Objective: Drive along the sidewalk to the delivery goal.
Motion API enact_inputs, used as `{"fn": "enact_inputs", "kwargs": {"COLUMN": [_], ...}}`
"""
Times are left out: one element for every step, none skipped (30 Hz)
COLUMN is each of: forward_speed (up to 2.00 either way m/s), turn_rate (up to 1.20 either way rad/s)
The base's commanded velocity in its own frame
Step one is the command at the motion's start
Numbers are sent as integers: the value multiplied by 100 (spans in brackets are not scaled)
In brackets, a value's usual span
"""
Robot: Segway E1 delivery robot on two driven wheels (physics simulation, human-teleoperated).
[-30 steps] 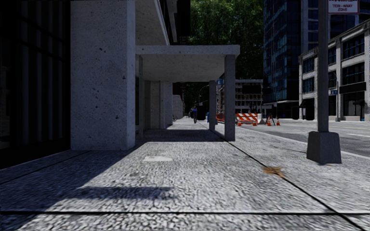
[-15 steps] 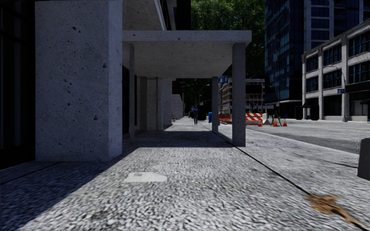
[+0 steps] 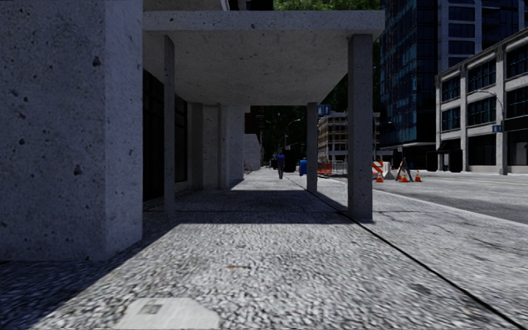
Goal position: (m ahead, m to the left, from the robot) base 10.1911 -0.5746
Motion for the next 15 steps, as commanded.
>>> {"fn": "enact_inputs", "kwargs": {"forward_speed": [200, 200, 200, 200, 200, 200, 200, 200, 200, 200, 200, 200, 200, 200, 200], "turn_rate": [0, 0, 0, 0, 0, 0, 0, 0, 0, 0, 0, 0, 0, 0, 0]}}
